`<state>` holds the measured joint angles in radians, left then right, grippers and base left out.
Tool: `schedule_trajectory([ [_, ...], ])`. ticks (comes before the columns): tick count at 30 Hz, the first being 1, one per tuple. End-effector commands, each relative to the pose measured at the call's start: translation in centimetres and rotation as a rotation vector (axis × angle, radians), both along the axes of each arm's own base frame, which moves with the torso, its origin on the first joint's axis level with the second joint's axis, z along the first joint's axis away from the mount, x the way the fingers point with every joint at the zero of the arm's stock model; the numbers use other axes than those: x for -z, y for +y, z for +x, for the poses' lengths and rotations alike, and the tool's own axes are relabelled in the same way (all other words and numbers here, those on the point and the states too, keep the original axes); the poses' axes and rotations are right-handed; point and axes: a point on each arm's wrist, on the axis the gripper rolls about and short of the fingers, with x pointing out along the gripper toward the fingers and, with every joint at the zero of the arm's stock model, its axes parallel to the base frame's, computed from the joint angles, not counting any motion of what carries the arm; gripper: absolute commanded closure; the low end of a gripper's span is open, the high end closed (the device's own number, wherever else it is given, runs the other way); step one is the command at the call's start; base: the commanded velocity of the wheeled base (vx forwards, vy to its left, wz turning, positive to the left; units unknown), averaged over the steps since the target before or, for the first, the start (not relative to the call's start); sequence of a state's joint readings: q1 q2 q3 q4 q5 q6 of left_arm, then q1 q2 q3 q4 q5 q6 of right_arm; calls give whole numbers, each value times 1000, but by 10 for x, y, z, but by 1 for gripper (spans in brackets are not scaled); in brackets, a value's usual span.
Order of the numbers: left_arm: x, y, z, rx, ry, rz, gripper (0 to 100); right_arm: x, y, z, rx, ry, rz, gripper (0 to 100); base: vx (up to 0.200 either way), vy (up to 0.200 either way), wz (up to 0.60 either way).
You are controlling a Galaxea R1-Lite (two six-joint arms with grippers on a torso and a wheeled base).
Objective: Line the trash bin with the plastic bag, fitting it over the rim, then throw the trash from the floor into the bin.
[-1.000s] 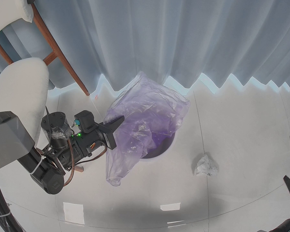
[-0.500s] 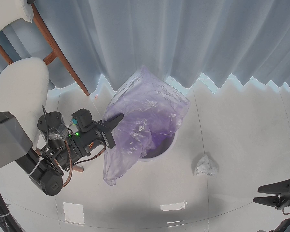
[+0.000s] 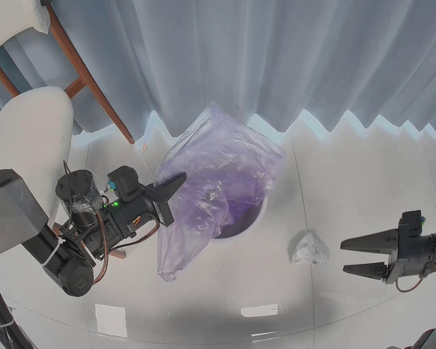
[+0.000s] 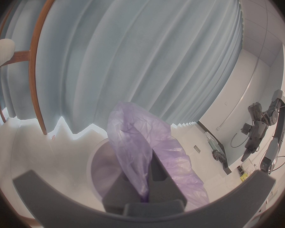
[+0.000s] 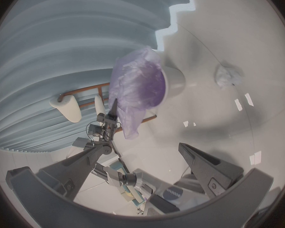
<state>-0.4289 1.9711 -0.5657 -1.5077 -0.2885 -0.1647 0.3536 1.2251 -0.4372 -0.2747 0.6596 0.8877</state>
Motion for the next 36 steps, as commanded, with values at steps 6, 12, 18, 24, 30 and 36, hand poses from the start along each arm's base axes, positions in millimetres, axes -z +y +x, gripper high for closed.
schedule_trajectory([
  [6,8,-16,-18,85,32,20,100,5,22,50,11,-41,11,0,0,0,0],
  [12,24,-39,-49,205,99,46,100,-14,27,58,93,-4,66,0,0,0,0],
  [18,34,-35,-60,272,142,81,100,-2,34,74,241,-103,-128,0,0,0,0],
  [24,38,-35,-66,307,162,95,100,4,48,79,220,-182,-229,0,0,0,0],
  [30,48,-46,-79,366,201,126,100,-4,78,70,87,-279,-224,0,0,0,0],
  [36,62,-56,-84,397,214,176,100,9,86,62,-3,-476,-381,0,0,0,0],
])
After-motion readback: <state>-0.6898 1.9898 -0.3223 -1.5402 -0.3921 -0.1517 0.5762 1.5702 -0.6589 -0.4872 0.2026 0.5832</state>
